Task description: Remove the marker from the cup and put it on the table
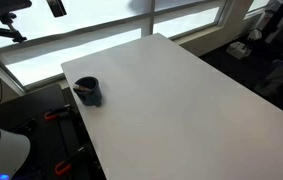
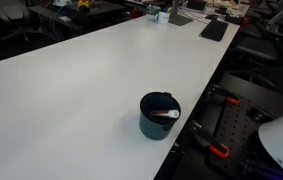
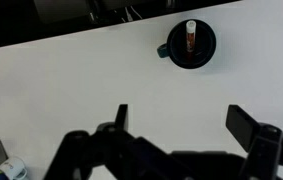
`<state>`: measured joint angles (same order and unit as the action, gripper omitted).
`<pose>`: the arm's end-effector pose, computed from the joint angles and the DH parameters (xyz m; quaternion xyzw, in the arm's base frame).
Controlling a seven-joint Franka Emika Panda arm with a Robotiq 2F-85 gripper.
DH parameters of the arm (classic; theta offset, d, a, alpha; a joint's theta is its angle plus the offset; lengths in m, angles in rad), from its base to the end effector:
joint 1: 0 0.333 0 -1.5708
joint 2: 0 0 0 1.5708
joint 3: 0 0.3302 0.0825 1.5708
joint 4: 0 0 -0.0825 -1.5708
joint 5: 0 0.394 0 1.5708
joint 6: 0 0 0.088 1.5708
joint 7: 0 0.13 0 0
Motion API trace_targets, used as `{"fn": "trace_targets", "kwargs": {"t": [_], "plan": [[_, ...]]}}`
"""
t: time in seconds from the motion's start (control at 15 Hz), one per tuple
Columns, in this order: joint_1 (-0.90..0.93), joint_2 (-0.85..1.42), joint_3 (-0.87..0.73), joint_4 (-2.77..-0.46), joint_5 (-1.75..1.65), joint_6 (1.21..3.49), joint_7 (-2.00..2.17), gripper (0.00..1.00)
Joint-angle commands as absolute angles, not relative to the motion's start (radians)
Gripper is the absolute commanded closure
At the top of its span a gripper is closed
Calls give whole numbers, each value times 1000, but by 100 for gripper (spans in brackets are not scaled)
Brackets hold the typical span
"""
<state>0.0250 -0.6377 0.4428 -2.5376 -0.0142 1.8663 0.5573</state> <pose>0.3213 0.1620 0.4448 0.9862 -0.0861 0.0254 0.1388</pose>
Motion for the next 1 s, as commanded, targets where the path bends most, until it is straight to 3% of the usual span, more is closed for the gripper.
{"fn": "trace_targets", "kwargs": {"t": [0.0,0.93], "plan": [[58,-628,415,-2536,-33,1865,575,0],[105,-291,243,-2523,110,1923,389,0]]}}
